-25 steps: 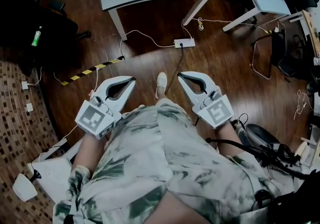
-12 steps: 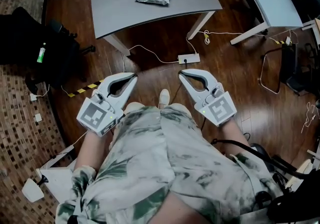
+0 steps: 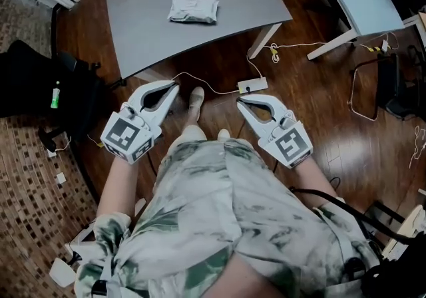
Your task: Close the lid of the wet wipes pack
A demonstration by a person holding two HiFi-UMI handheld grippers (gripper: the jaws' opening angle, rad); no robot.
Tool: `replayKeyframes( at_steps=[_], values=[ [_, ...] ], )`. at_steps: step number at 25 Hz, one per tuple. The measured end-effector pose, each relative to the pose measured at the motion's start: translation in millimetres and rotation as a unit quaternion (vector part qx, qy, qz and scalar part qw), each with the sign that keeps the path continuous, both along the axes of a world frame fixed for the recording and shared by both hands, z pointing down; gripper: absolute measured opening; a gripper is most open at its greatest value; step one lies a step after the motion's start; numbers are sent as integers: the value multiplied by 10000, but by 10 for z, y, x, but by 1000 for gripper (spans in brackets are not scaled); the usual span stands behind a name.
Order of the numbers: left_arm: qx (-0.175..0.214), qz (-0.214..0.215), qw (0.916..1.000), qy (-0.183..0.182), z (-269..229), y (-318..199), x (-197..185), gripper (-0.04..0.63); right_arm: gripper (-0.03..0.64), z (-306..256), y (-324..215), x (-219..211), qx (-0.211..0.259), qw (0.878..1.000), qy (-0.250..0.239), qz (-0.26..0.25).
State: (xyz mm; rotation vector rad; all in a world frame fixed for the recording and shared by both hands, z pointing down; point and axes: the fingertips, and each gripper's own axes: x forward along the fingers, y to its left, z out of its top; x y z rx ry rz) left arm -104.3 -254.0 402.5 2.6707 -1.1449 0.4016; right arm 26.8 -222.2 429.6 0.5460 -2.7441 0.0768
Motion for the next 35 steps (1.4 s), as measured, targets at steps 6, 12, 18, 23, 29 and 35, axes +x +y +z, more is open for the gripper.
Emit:
replayKeyframes(
  at_steps=[6, 12, 18, 23, 29, 35],
  values=[
    [98, 237, 9996, -135, 122, -1141, -282, 1, 6, 140, -580, -106, 185, 9988, 437, 144],
    [-125, 566, 9979, -288, 413, -2141, -639, 2, 6, 256, -1153, -495, 11, 9967, 604, 547],
    [-345, 832, 9948, -481, 784, -2954, -693, 2, 6, 364, -1496, -726, -146, 9923, 768, 964],
    [-530, 1022, 9904, -762, 1120, -3466, -619, 2, 6, 485, -1630, -720, -211, 9884, 873, 1222],
    [-869, 1338, 9816, -1046, 1544, -3892, -527, 2, 6, 572, -1746, -662, -446, 9811, 1046, 1568],
    [-1163, 1618, 9720, -1243, 1900, -3976, -390, 2, 6, 596, -1793, -594, -521, 9759, 1122, 1800]
  ],
)
